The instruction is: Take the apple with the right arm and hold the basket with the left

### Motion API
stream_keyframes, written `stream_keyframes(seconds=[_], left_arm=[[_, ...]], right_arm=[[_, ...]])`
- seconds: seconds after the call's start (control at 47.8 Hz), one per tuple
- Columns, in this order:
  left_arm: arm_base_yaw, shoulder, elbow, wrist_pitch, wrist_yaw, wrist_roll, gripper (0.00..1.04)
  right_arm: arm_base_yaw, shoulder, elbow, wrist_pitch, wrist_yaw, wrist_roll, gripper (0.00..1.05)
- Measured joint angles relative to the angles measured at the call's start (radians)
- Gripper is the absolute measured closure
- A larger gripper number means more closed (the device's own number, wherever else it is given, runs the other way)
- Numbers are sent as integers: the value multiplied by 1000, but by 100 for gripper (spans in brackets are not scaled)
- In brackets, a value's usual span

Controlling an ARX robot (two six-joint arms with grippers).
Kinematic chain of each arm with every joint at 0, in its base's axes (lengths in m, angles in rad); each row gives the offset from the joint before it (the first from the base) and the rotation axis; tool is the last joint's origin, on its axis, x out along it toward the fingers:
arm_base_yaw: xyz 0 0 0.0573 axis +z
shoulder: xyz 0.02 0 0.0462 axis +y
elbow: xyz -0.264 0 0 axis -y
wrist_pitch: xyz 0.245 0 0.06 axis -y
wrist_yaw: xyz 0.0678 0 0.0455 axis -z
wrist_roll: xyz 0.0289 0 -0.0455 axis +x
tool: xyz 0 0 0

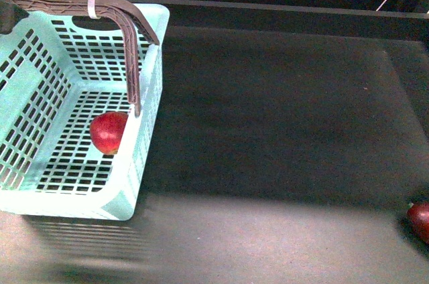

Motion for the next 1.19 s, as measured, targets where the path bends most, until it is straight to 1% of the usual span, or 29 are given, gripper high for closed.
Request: stream_keyframes(seconds=[0.042,0.084,0.146,0.188,0.397,0.418,0.439,0.502,0.523,0.544,0.565,0.585,0.606,0.627,0.669,0.732,0.774,0.795,0.857,0.899,0.92,0.962,0.983,1.108,1.171,1.192], left_arm=[[-4,-22,-9,-11,-6,0,13],[-11,-60,-28,-30,-13,-1,6],[-21,-117,-60,-65,-31,-5,8],[-27,-164,-88,-86,-47,0,7],[-56,-422,-213,-142,-167,64,7],[-58,-451,-242,-89,-149,136,9],[-56,-463,-262,-43,-130,169,11],[-45,-524,-397,278,-15,408,21],[-44,-532,-420,328,-3,457,23],[-40,-547,-463,420,15,584,27],[-37,-560,-506,502,26,657,30],[-31,-578,-563,606,45,830,36],[-26,-590,-596,662,50,900,39],[-21,-601,-626,709,53,1007,43],[-9,-624,-676,774,58,1157,50],[8,-662,-732,813,71,1315,61],[17,-686,-765,822,78,1379,68],[19,-692,-774,824,79,1392,70],[30,-724,-819,830,93,1443,81],[35,-739,-839,832,100,1464,86],[38,-750,-852,833,101,1473,90],[47,-782,-887,834,113,1492,100],[50,-794,-895,834,116,1493,102],[68,-862,-955,830,130,1510,101],[113,-902,-983,817,193,1514,101],[125,-919,-995,811,197,1515,101]], right_arm=[[0,0,0,0,0,0,9],[0,0,0,0,0,0,9],[0,0,0,0,0,0,9],[0,0,0,0,0,0,9],[0,0,0,0,0,0,9],[0,0,0,0,0,0,9],[0,0,0,0,-1,0,9],[0,0,0,0,0,0,9],[0,0,0,0,0,0,9],[0,0,0,0,0,0,9],[0,0,0,0,-1,0,9],[0,0,0,0,2,0,9],[0,0,0,0,1,0,9],[0,0,0,0,1,0,9],[0,0,0,0,1,0,9],[0,0,0,0,1,0,9],[0,0,0,0,1,0,9],[0,0,0,0,1,0,9],[0,0,0,0,1,0,9],[0,0,0,0,1,0,9],[0,0,0,0,1,0,9],[0,0,0,0,1,0,9],[0,0,0,0,1,0,9],[0,0,0,0,1,0,9],[0,0,0,0,1,0,9],[0,0,0,0,1,0,9]])
